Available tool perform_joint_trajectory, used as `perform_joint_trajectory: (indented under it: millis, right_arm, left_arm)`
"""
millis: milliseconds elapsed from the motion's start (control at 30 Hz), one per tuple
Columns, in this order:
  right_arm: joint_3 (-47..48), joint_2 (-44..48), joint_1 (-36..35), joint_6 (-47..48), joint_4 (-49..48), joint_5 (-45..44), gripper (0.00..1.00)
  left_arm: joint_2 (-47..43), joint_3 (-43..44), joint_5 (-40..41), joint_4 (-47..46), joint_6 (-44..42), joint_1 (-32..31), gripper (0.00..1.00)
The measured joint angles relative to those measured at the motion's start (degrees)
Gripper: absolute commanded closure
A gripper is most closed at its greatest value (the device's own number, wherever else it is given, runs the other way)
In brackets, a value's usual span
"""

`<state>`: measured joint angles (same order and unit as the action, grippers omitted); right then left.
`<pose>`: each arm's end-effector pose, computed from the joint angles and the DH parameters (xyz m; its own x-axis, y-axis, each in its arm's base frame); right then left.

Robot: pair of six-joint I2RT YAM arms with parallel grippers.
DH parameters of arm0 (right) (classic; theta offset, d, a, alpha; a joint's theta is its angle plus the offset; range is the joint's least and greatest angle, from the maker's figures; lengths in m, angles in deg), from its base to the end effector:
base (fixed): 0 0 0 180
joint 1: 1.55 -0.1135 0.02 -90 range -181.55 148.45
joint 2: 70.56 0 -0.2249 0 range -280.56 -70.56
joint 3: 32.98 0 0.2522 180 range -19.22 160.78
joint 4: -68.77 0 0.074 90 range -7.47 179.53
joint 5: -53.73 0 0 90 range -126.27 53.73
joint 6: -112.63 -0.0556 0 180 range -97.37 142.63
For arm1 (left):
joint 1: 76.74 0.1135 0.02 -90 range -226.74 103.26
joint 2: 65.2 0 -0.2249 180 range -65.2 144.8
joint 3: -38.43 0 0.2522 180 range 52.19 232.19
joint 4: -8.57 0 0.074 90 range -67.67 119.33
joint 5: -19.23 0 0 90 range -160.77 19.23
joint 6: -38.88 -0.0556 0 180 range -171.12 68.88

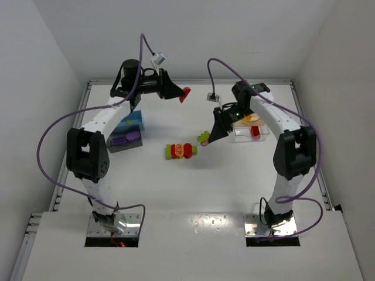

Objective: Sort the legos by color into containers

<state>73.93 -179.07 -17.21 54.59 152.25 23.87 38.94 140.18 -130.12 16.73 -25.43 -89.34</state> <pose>0.3261 0.1415 0.2184 -0.7049 -0.4713 -0.5301 -0.6826 0.2473 0.6877 0.4068 -0.1399 0.3023 -0.5670 -0.0997 -0.8176 0.7666 0.2994 -0.5681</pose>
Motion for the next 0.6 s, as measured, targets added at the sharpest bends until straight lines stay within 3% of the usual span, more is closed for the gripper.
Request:
perform_joint_trajectory:
  millis: [133, 300, 600]
  right_arm:
    - [-1.27, 3.30, 5.20, -0.61, -0.61, -1.95, 1.00]
    - [-4.35, 12.02, 15.37, -6.03, -5.92, -5.77, 1.00]
    - [-13.75, 29.38, 25.57, -12.72, -10.84, -13.35, 1.00]
  left_arm:
    - [0.07, -0.09, 8.44, 1.03, -1.55, -3.96, 0.93]
    - [2.36, 0.31, 18.38, 1.70, -2.78, -14.62, 0.93]
    - [20.76, 14.60, 27.34, 3.98, -2.89, -24.83, 0.90]
